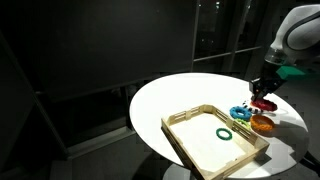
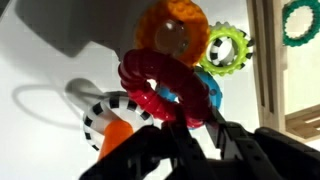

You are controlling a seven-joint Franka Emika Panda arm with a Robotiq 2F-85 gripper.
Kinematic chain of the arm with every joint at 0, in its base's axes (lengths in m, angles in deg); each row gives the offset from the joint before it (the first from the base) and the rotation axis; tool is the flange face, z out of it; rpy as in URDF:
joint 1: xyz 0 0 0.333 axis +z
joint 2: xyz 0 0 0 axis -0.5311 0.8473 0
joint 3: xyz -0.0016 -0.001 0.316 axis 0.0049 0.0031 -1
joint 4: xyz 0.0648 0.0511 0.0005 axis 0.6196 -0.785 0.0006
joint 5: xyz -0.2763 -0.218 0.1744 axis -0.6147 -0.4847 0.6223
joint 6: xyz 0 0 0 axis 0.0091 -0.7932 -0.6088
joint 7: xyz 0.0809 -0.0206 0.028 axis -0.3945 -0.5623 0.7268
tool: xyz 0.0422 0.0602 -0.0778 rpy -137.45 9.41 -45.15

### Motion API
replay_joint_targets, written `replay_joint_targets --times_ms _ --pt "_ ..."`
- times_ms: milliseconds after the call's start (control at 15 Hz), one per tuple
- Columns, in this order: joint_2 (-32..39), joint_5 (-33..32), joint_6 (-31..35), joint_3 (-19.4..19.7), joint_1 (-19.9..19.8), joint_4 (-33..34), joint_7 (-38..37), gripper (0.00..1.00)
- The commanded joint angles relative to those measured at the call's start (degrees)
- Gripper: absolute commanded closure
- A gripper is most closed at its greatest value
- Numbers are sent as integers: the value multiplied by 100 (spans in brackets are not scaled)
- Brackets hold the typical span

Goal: Pick up the red ring and put it on the tray

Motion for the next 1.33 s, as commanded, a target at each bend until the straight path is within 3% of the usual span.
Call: replay_joint_targets --times_ms 0,467,533,1067,1133,1267 --pt "-418 463 -199 -154 70 -32 303 92" --pt "-637 1036 -533 -239 200 53 850 93" --pt "-524 851 -317 -252 216 9 592 73" --pt "-542 863 -367 -251 216 9 654 73" --pt "-550 839 -364 -238 203 -14 616 93" --pt "-539 785 -364 -251 215 -11 574 93"
